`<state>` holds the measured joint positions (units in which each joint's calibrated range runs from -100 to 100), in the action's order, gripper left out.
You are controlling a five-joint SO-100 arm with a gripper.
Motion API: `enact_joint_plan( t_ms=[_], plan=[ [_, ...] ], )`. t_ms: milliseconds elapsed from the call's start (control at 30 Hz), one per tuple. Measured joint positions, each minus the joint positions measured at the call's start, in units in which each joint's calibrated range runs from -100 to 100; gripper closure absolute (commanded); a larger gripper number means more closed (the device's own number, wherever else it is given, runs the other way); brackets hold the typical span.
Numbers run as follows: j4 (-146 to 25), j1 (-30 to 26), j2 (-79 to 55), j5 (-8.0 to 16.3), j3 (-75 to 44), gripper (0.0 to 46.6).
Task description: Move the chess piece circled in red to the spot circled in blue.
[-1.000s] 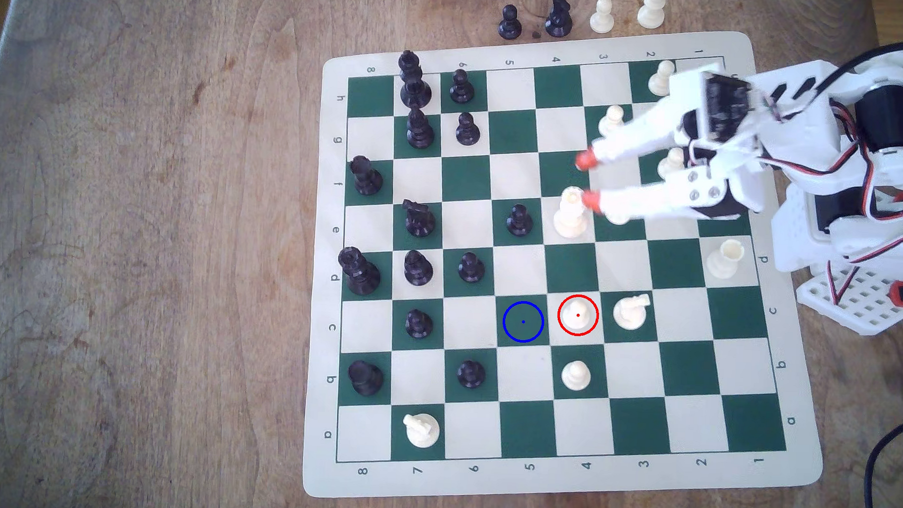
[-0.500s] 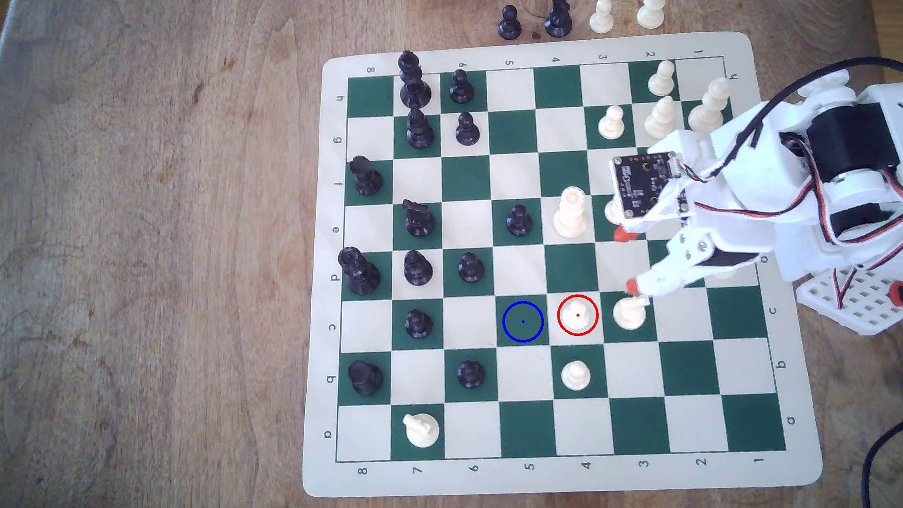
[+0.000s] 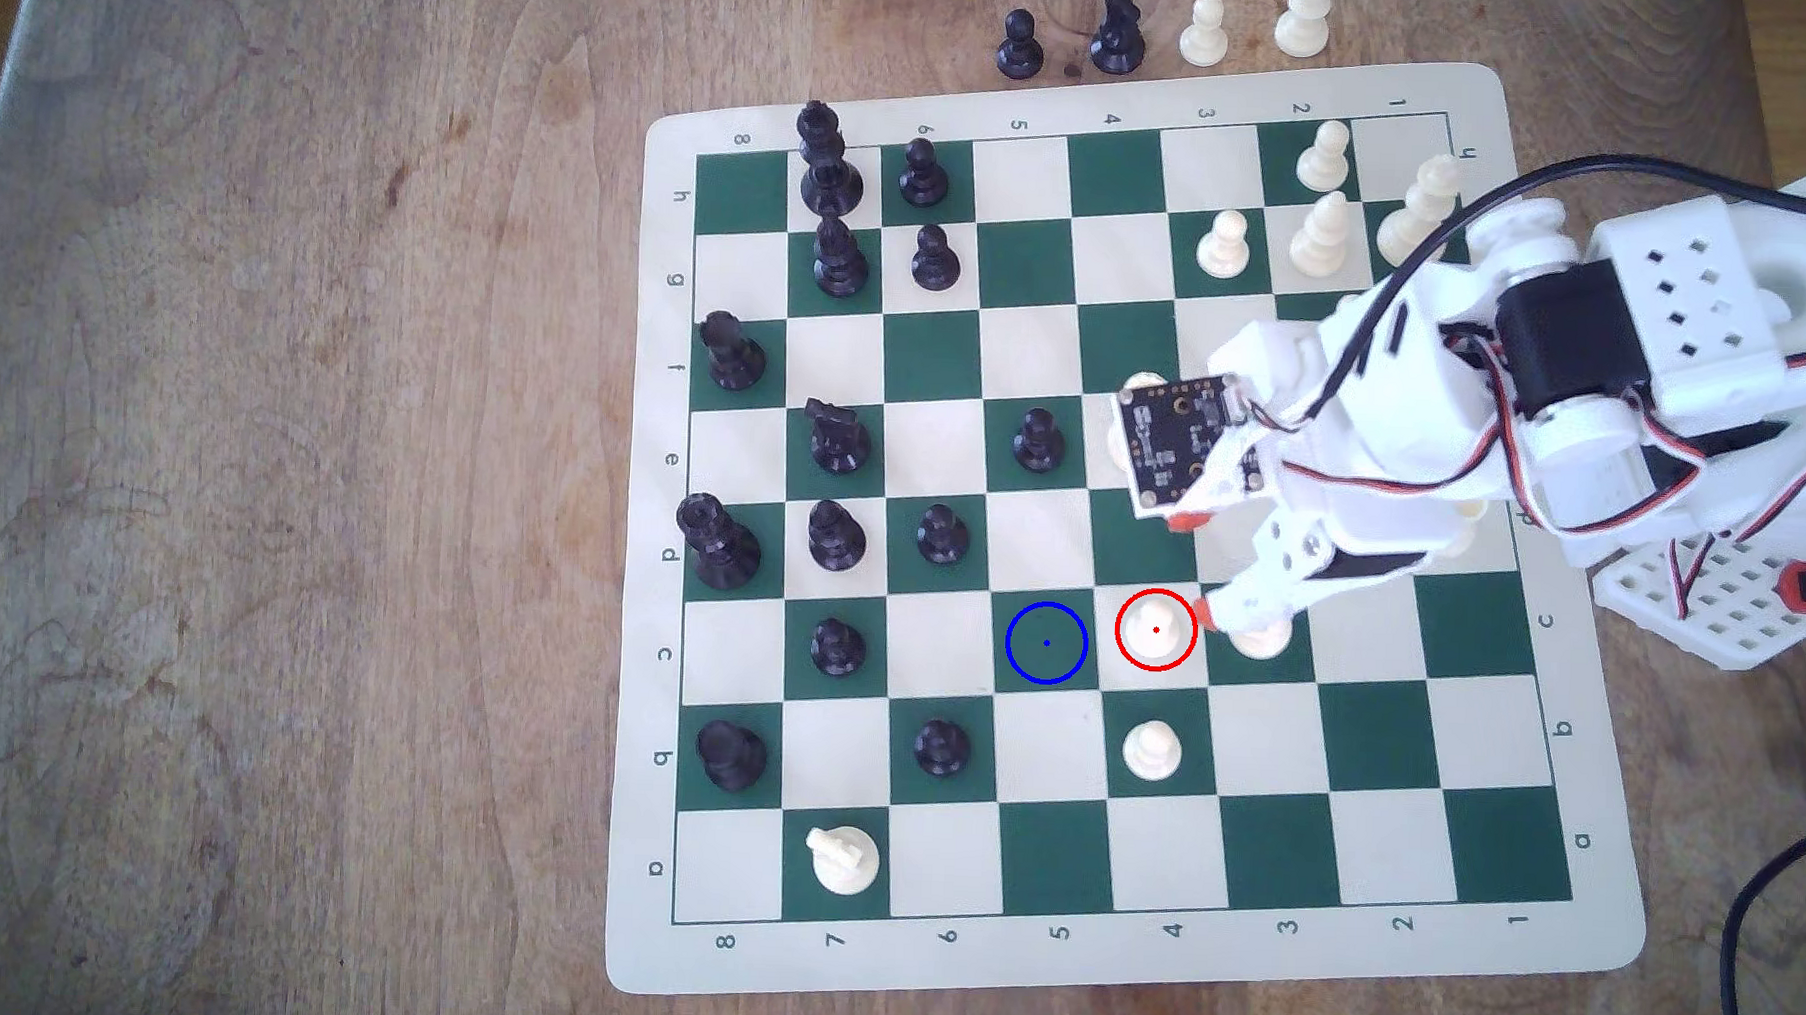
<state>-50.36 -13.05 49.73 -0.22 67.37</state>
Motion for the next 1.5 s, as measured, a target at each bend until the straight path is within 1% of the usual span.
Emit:
enact_joint_plan(
  t_ms=[100, 333, 633, 767, 1067, 1133, 1200, 1233, 1500],
  plan=[
    [1.35, 0.15, -1.84, 0.15, 0.72, 30.5],
    [5.50, -1.84, -6.37, 1.22, 0.72, 31.1],
    [11.16, -1.70, -13.57, 1.22, 0.72, 31.6],
    [12.99, -1.11, -15.00, 1.22, 0.72, 32.1],
    [14.90, -1.99, -17.09, 1.22, 0.72, 34.1],
    [15.22, -1.99, -17.18, 1.22, 0.72, 37.2],
    [15.22, -1.99, -17.18, 1.22, 0.72, 41.5],
    [15.22, -1.99, -17.18, 1.22, 0.72, 46.2],
    [14.82, -2.73, -18.10, 1.47, 0.72, 46.4]
  ],
)
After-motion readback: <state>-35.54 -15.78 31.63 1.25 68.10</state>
